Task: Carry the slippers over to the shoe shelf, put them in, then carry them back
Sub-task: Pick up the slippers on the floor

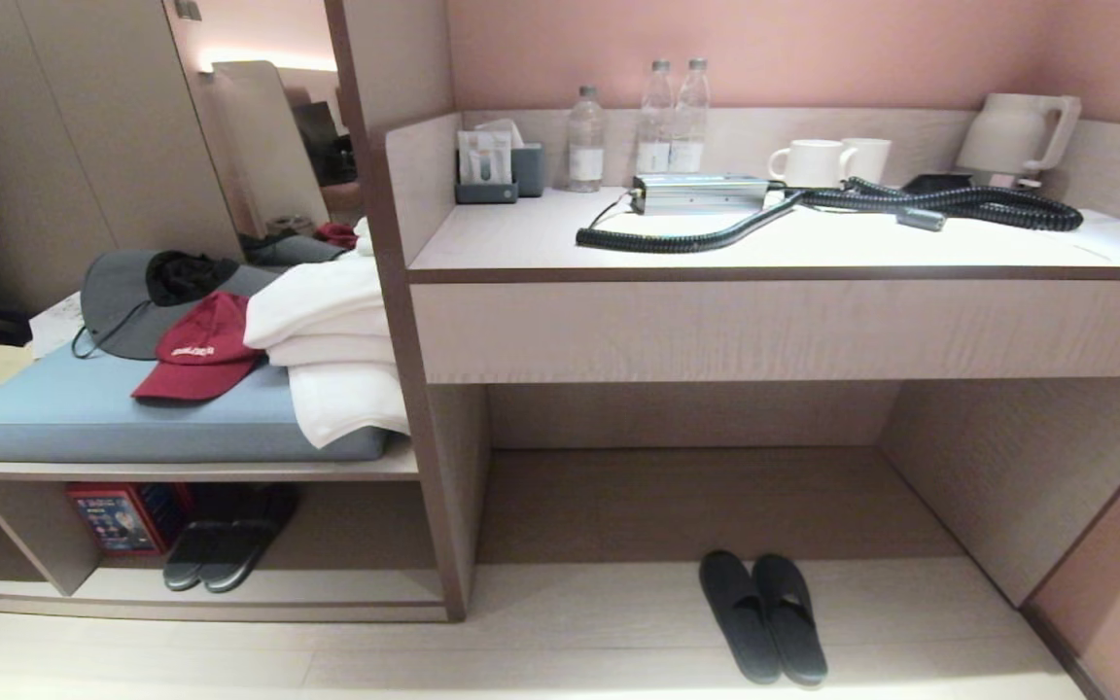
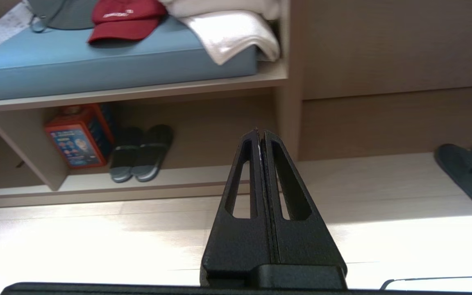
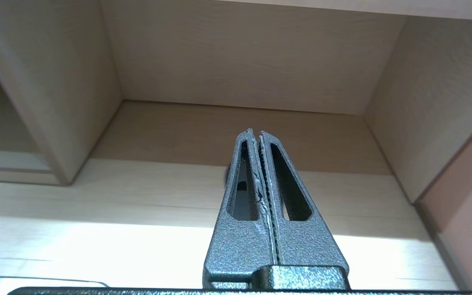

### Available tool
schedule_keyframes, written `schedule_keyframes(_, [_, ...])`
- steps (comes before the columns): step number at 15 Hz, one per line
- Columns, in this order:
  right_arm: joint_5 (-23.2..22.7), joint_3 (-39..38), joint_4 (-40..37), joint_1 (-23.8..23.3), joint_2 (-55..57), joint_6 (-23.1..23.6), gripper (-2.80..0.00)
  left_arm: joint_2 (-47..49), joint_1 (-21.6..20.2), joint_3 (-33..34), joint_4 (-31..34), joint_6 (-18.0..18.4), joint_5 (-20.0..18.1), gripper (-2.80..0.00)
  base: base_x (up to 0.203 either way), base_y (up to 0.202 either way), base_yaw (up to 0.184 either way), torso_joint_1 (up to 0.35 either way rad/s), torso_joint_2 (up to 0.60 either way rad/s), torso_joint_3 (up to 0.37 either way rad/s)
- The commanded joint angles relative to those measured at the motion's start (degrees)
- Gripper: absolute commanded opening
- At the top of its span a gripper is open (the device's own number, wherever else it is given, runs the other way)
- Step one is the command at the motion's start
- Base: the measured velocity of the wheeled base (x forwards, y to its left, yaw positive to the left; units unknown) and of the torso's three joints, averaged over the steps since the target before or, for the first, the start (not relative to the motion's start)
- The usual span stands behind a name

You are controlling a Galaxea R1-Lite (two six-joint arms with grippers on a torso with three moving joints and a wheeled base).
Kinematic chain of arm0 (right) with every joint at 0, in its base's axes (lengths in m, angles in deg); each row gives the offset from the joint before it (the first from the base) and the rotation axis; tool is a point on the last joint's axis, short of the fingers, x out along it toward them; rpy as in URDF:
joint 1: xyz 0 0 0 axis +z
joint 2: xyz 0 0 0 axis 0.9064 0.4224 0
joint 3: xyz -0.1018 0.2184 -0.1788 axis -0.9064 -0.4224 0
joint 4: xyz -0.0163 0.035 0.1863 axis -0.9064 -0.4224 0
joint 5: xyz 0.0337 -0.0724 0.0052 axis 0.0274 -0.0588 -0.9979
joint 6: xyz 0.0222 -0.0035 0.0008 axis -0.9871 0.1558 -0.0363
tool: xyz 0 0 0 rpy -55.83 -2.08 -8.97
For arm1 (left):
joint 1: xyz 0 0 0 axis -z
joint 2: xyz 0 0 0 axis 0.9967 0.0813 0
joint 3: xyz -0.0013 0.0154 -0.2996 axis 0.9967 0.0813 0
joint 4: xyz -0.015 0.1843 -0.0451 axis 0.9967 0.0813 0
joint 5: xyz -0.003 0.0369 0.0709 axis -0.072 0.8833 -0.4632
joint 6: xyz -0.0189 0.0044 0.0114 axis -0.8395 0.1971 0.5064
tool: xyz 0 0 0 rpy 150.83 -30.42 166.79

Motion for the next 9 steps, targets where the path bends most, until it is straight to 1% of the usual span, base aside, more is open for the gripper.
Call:
schedule_keyframes(1, [0.02,0.00,0.01,0.05,-0.01,0.10,-2.80,0.02,0.00,0.00,-0.06,0.03,-0.02,-2.80,0.000,-0.197,0.003,0.002,0.00,-0.002])
schedule_keyframes(6, [0.02,0.00,0.01,0.05,-0.01,0.10,-2.80,0.02,-0.09,0.00,-0.07,-0.59,-0.02,-2.80,0.000,-0.188,0.003,0.001,0.00,0.001])
schedule_keyframes(7, [0.02,0.00,0.01,0.05,-0.01,0.11,-2.80,0.02,-0.04,0.00,-0.07,-0.67,0.07,-2.80,0.000,-0.108,0.004,-0.002,0.00,-0.002])
schedule_keyframes(9, [0.02,0.00,0.01,0.05,-0.01,0.11,-2.80,-0.04,-0.05,0.00,0.04,-0.90,0.23,-2.80,0.000,0.000,0.000,0.000,0.00,0.000])
